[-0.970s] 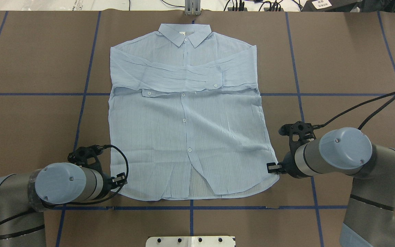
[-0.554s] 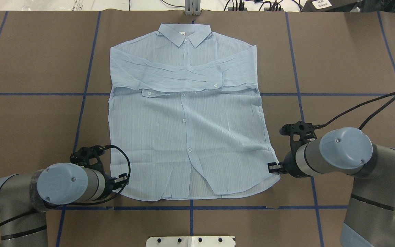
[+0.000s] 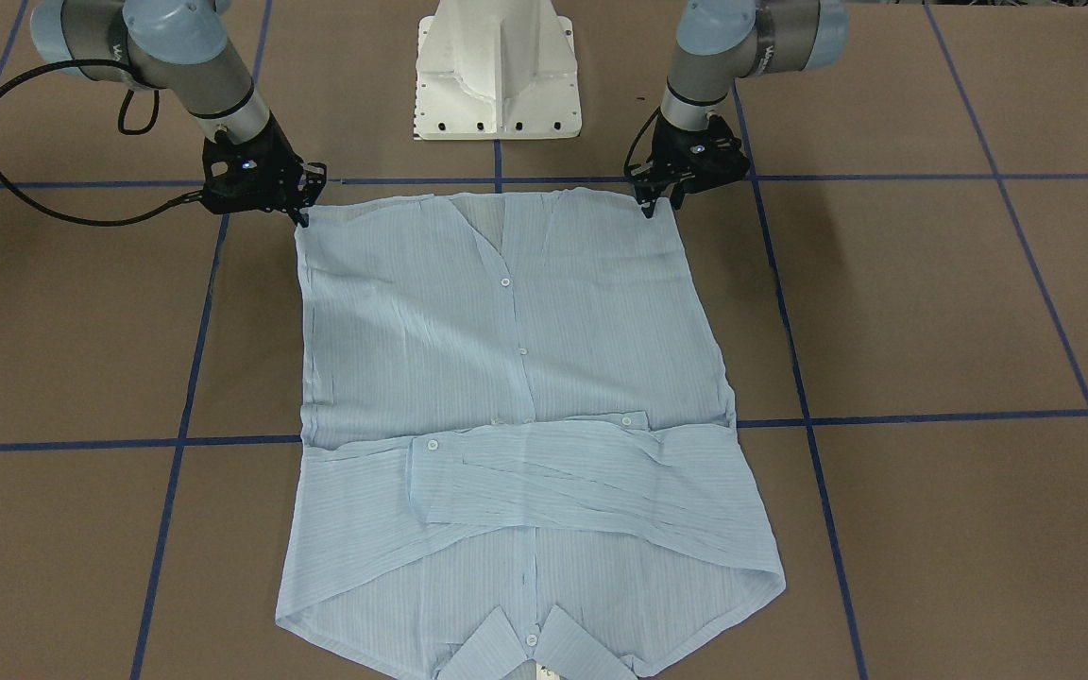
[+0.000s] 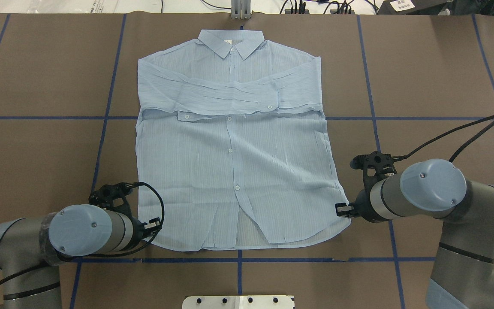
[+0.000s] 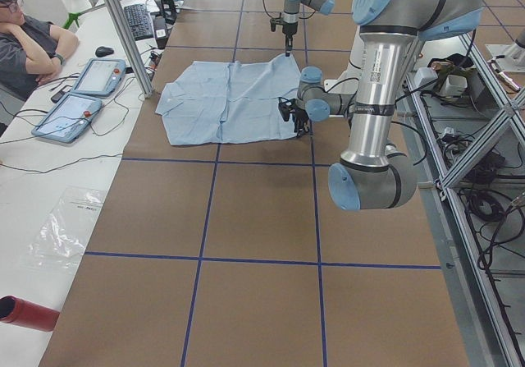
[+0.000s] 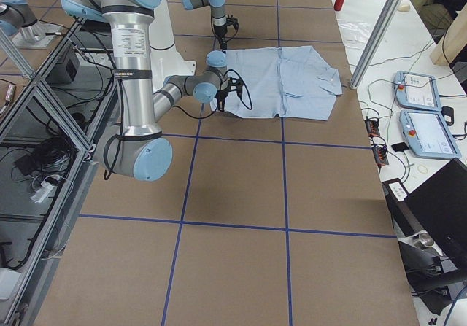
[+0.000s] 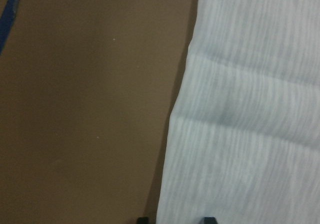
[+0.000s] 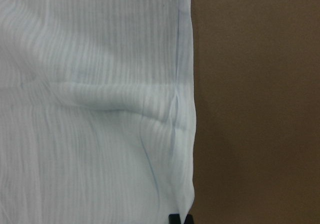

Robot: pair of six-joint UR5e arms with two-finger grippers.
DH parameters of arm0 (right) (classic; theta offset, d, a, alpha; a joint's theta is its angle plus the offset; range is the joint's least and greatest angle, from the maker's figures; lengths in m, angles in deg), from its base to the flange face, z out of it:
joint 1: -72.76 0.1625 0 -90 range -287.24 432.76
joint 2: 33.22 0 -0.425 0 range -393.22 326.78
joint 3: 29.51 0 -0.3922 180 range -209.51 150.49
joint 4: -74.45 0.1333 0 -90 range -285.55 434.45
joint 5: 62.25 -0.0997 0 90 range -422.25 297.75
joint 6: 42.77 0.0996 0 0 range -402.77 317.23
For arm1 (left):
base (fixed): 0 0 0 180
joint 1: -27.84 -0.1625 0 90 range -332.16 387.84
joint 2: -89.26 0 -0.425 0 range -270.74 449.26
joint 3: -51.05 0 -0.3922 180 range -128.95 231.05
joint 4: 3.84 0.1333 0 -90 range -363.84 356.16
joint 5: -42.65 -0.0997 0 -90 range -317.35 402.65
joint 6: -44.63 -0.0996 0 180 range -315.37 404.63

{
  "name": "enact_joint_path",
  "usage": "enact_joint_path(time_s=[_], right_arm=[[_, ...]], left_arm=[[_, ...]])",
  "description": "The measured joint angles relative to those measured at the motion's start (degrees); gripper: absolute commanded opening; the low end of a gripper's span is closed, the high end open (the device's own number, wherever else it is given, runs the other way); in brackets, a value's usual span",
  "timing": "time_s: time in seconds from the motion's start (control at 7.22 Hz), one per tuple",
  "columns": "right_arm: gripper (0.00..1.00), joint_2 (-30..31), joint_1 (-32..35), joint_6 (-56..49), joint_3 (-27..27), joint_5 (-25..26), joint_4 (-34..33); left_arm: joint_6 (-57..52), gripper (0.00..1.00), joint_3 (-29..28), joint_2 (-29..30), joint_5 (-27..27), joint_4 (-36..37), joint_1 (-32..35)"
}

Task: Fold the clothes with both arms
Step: 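Grasp the hem corners with both grippers, then lift the hem with both grippers and fold it toward the collar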

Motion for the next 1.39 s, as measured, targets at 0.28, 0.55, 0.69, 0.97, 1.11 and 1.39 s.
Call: enact_joint_path(time_s=[0.28, 0.55, 0.69, 0.97, 1.11, 1.39], right_arm=[[0.00, -0.18, 0.98, -0.05, -0.20, -0.46, 0.00], [0.00, -0.50, 4.09, -0.32, -0.25, -3.39, 0.06], [0.00, -0.58, 5.65, -0.62, -0.23, -4.88, 0.09], [0.00, -0.87, 7.67, -0.91, -0.23, -6.71, 0.28], [0.00, -1.07, 8.40, -0.95, -0.23, -7.41, 0.35], [0.00, -1.31, 10.47, -0.96, -0.25, -9.54, 0.48]], left_arm=[[-0.10, 0.00, 0.38, -0.05, 0.04, 0.00, 0.16], [-1.30, 0.00, 0.85, -0.06, 0.17, 0.00, 1.59], [-3.27, 0.00, 1.09, -0.09, 0.33, 0.00, 2.79], [-7.11, 0.00, 1.90, -0.09, 0.64, 0.00, 4.73], [-8.44, 0.00, 2.48, -0.07, 0.70, 0.00, 5.43], [-10.82, 0.00, 3.45, -0.18, 0.79, 0.00, 6.83]])
